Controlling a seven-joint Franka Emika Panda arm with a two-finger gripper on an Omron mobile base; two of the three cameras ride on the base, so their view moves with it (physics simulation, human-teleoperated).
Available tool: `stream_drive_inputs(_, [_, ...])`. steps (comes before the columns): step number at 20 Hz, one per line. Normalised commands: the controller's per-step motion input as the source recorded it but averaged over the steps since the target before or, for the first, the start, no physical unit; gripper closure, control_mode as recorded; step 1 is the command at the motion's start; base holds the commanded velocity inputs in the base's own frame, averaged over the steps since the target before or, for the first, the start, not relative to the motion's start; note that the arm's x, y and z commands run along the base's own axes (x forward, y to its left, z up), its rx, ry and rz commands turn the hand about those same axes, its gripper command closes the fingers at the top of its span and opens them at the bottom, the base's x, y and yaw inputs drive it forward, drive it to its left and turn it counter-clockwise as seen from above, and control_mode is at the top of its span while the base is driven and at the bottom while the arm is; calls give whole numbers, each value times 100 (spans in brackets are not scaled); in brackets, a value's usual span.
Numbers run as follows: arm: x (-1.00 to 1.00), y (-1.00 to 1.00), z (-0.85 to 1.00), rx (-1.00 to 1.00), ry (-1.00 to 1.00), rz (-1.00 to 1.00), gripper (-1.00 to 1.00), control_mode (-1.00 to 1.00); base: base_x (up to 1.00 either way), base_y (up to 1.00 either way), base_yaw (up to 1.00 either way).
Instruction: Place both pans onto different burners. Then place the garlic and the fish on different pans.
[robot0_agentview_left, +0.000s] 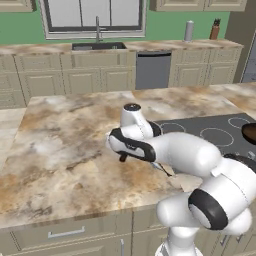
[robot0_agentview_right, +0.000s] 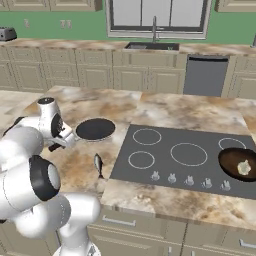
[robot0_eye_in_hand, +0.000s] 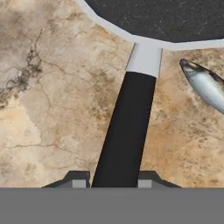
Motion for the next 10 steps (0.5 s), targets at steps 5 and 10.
stream_drive_inputs(5, [-37,-48,13,0,0,0,100,-100,0,0,0])
stream_drive_inputs(10, [-10,-52,5,0,2,0,100,-100,0,0,0])
